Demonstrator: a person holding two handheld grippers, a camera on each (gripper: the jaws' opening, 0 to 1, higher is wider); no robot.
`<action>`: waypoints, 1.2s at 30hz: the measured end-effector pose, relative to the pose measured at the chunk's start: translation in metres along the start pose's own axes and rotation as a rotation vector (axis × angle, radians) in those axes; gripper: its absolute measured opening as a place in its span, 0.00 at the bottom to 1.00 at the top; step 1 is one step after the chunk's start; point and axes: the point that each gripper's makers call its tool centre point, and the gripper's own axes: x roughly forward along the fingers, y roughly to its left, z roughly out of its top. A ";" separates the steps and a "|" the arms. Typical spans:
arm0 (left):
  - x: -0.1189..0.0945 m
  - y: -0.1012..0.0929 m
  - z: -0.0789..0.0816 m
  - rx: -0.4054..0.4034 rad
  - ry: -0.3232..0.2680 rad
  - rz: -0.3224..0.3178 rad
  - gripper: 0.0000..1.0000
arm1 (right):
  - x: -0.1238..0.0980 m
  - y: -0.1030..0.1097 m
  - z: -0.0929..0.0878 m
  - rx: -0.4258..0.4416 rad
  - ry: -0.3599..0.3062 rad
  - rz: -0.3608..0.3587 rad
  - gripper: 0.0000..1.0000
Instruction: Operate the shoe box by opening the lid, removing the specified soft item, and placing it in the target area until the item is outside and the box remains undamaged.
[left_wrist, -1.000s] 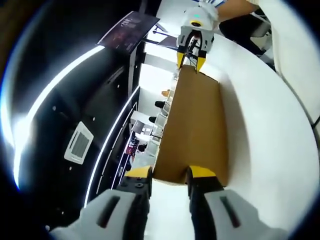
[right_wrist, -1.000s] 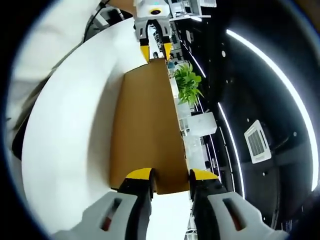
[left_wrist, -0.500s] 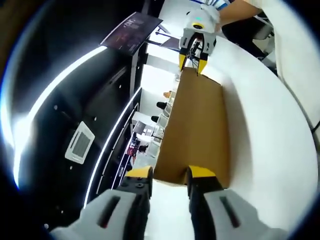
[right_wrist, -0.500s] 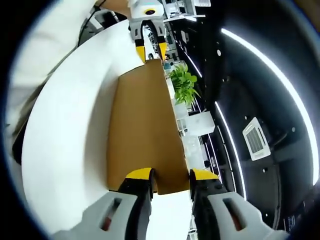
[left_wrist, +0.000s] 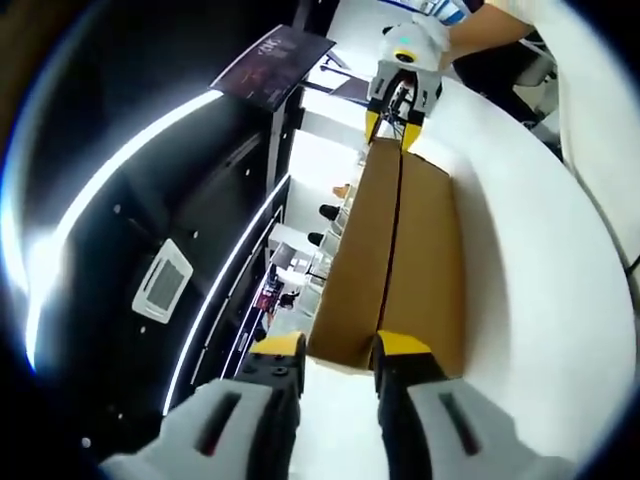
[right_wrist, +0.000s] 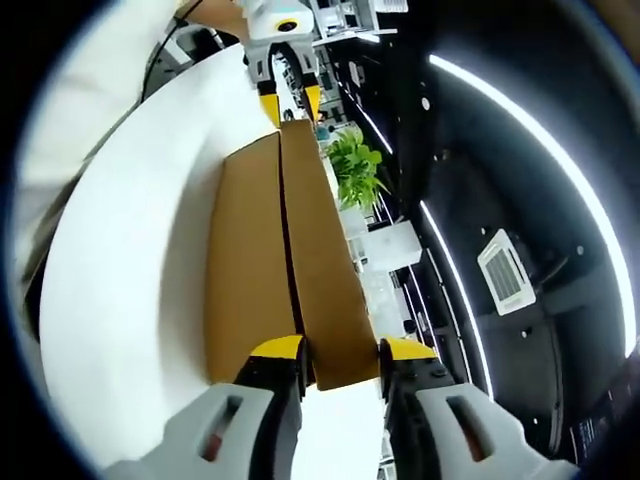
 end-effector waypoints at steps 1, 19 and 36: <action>0.000 0.000 0.000 -0.001 0.000 0.000 0.28 | 0.000 0.000 0.000 0.000 0.000 0.000 0.29; 0.000 0.007 0.002 -0.015 0.002 0.029 0.28 | 0.000 -0.013 -0.004 0.172 -0.014 -0.064 0.32; -0.001 0.008 0.005 -0.036 -0.021 0.030 0.28 | 0.000 -0.019 -0.015 0.423 0.004 -0.131 0.37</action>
